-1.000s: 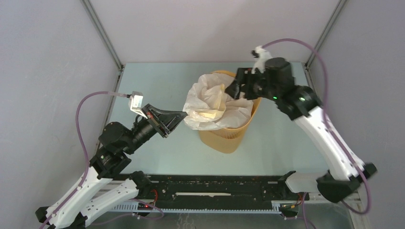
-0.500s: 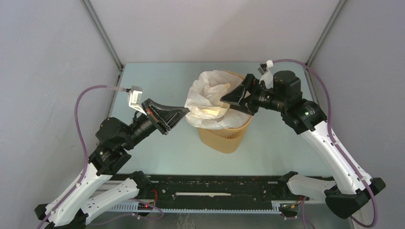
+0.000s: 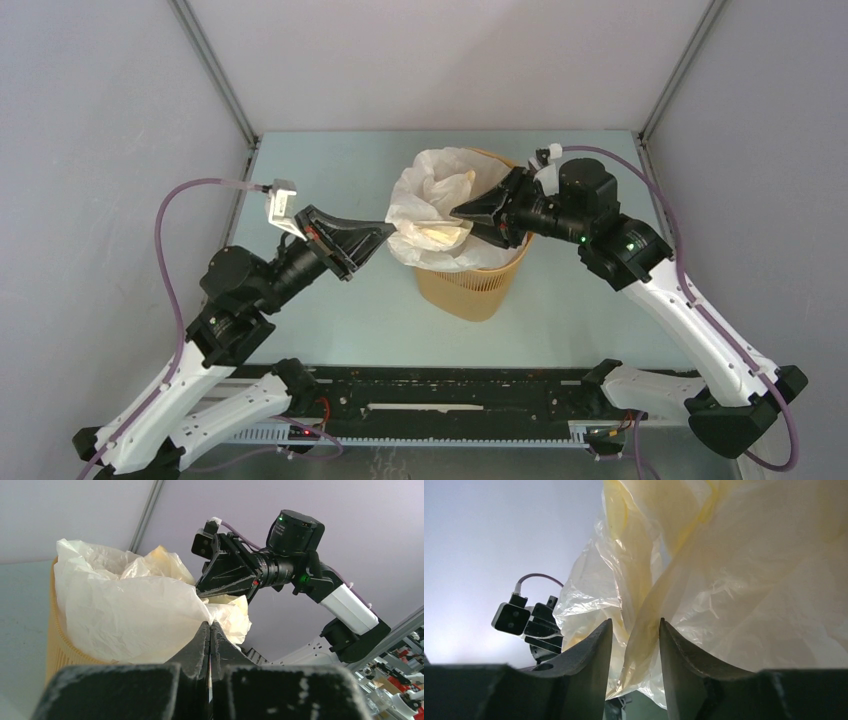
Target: Put the trash bags into the trash bin
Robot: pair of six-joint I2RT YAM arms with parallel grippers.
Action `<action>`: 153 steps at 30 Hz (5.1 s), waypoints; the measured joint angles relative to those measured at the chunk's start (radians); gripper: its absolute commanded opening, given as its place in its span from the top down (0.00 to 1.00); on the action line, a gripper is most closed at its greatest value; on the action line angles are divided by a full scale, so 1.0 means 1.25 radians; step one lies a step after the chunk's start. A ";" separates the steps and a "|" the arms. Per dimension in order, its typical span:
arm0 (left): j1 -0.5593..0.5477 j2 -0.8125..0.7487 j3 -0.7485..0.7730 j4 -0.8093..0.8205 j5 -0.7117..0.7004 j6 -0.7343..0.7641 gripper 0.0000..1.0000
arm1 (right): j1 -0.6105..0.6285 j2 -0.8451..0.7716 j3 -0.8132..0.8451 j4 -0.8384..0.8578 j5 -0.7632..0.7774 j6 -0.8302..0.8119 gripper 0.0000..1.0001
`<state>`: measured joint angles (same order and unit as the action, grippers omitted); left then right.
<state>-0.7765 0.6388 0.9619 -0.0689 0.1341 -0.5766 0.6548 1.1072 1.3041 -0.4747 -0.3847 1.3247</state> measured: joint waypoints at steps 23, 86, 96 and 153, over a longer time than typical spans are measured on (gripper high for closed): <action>-0.005 0.006 0.448 -0.445 -0.107 -0.020 0.05 | -0.060 -0.013 -0.043 0.245 -0.191 -0.623 1.00; 0.160 0.332 -0.134 0.629 0.021 -0.653 0.94 | -0.104 -0.209 -0.112 0.095 -0.159 -0.486 1.00; 0.197 0.241 0.043 0.132 0.083 -0.503 0.16 | -0.069 -0.333 -0.258 0.167 -0.116 -0.462 1.00; -0.156 0.707 1.006 -0.848 -0.594 -0.136 0.17 | 0.033 -0.361 -0.204 -0.046 0.053 -0.541 1.00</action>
<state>-0.9718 1.5223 2.2200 -1.1294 -0.6079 -0.7460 0.6956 0.6556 1.0496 -0.5323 -0.3187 0.6479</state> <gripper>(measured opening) 0.948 0.006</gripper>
